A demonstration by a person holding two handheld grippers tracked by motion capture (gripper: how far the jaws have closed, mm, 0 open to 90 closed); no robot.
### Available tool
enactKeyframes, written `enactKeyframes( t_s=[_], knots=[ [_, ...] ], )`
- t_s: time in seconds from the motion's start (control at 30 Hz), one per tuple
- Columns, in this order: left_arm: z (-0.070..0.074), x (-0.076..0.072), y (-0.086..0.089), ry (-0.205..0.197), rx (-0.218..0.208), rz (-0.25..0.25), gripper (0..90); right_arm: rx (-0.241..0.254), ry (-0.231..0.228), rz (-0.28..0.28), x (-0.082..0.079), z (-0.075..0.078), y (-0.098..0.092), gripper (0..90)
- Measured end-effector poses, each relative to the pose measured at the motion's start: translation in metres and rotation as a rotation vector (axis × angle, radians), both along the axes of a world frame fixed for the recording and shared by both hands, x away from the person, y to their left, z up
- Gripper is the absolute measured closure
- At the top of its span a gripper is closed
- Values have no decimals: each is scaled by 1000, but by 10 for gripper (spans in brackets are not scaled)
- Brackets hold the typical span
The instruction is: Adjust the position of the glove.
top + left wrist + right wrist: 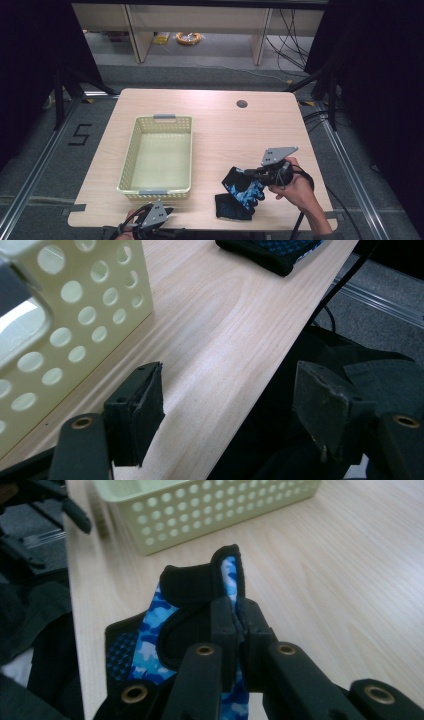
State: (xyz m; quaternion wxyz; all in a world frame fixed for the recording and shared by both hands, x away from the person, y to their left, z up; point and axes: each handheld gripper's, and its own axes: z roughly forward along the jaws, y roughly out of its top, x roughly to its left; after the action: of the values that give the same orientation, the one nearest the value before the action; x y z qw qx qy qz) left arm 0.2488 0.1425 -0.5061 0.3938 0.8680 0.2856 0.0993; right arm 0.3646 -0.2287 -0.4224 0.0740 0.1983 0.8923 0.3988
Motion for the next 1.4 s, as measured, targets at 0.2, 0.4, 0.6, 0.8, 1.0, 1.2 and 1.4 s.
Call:
enactKeyframes(
  t_s=[0.2, 0.4, 0.6, 0.8, 1.0, 1.2, 1.4],
  knots=[
    [0, 2, -3, 0, -5, -5, 281, -34, 2, 89, -6, -6, 9, 880],
    [-1, 3, -6, 10, -6, -8, 283, -57, 30, 180, -8, -16, 17, 880],
    [-2, 3, -6, 16, -4, -9, 285, -65, 45, 231, -12, -19, 22, 880],
    [-3, 2, -7, 19, -8, -12, 287, -101, 62, 284, -7, -25, 30, 880],
    [-3, 2, -9, 15, 0, -22, 293, -150, 73, 312, 1, -34, 38, 877],
    [-2, 2, -21, -3, 18, -68, 299, -206, 76, 277, 3, -42, 42, 856],
    [0, 2, -36, 1, -2, -86, 301, -238, 63, 246, 2, -57, 43, 800]
  ],
)
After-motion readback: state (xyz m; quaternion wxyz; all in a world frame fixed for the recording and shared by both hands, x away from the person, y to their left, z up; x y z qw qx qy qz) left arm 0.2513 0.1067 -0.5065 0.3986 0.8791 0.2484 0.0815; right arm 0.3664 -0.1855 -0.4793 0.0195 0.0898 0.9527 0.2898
